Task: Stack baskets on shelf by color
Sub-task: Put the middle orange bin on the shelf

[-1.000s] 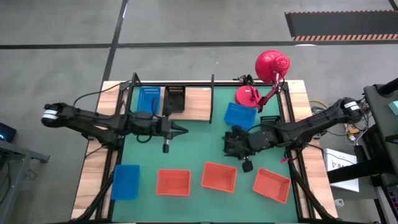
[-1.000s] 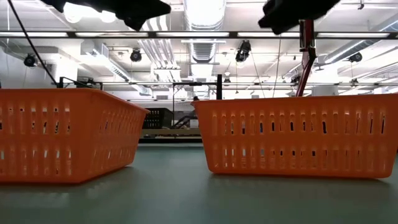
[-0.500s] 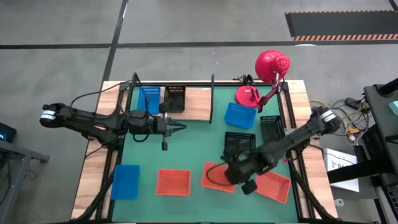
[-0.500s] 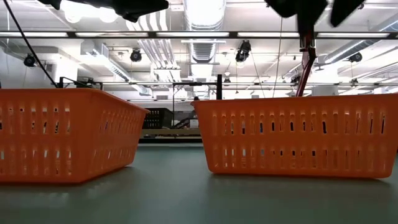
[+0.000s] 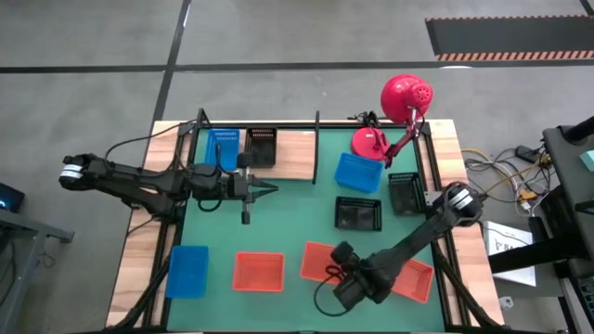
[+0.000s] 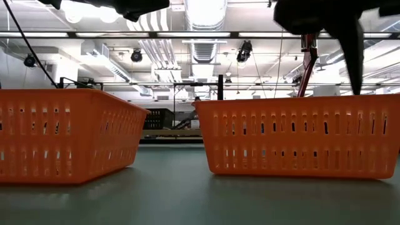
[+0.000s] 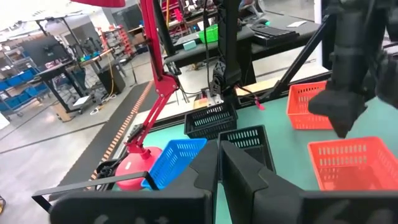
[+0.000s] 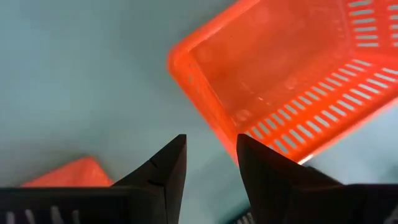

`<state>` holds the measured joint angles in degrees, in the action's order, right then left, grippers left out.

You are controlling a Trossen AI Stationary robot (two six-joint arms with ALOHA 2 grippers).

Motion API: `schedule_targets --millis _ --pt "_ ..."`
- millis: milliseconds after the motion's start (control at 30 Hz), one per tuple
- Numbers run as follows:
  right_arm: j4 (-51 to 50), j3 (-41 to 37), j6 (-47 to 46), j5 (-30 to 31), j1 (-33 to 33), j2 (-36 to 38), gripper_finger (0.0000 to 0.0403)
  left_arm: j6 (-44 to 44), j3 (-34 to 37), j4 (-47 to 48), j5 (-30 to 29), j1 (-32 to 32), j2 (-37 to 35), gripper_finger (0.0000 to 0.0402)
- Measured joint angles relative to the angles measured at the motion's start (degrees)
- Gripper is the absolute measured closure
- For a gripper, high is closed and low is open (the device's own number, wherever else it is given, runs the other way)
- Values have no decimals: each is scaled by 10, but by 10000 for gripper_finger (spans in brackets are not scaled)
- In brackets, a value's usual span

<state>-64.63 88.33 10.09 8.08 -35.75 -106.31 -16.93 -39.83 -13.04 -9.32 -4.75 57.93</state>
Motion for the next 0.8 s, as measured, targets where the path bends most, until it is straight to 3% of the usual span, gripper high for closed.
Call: schedule_targets --millis 233,433,500,667,800 --pt "10 -1 42 5 18 -29 293 -2 0 0 0 0 0 398" --pt "30 0 71 -50 34 -38 376 -17 0 0 0 0 0 398" --pt "34 0 70 -61 39 -38 387 -31 0 -1 -4 0 0 398" --pt "35 16 52 -64 42 -22 390 -31 -1 -6 -97 0 -14 398" --pt "34 68 13 -17 46 -16 390 -36 2 -6 -142 0 -43 398"
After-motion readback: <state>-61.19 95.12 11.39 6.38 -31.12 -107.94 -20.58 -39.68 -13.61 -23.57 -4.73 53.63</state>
